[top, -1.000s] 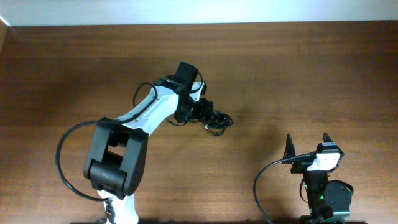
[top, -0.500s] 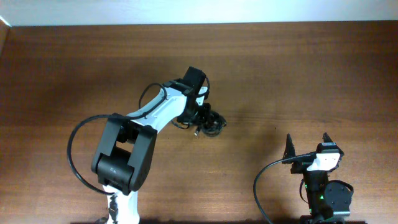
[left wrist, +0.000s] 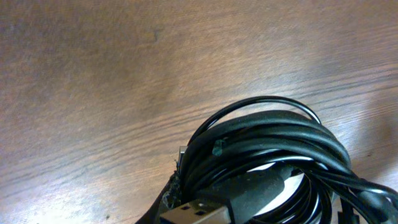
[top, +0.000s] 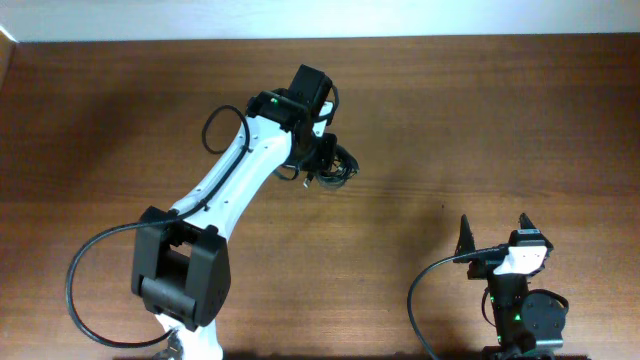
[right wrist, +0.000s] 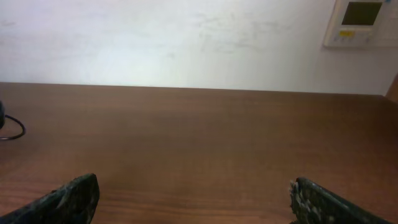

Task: Untangle cables
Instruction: 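Lower the left gripper onto the cable bundle and grasp it, then move the right gripper toward the held bundle and grasp a cable strand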

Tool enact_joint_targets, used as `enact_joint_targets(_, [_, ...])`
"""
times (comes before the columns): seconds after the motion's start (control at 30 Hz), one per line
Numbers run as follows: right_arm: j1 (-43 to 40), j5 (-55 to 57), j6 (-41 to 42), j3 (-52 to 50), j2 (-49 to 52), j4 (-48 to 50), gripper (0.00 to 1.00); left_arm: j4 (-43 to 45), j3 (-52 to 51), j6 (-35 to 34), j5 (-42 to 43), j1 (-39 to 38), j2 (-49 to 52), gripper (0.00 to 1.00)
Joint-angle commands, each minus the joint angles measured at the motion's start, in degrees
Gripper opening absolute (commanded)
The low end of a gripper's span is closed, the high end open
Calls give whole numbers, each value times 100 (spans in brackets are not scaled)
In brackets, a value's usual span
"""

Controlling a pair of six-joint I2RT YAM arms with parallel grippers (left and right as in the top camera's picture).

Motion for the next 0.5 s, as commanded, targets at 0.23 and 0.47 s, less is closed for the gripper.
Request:
enact_joint_targets(0.23, [-50, -3895, 2577, 339, -37, 2498, 98, -136, 94, 72, -144, 2, -118, 10])
enact_joint_targets(0.47, [-302, -2636, 730, 4503, 2363, -3047, 98, -129, 94, 72, -138, 0, -118, 10])
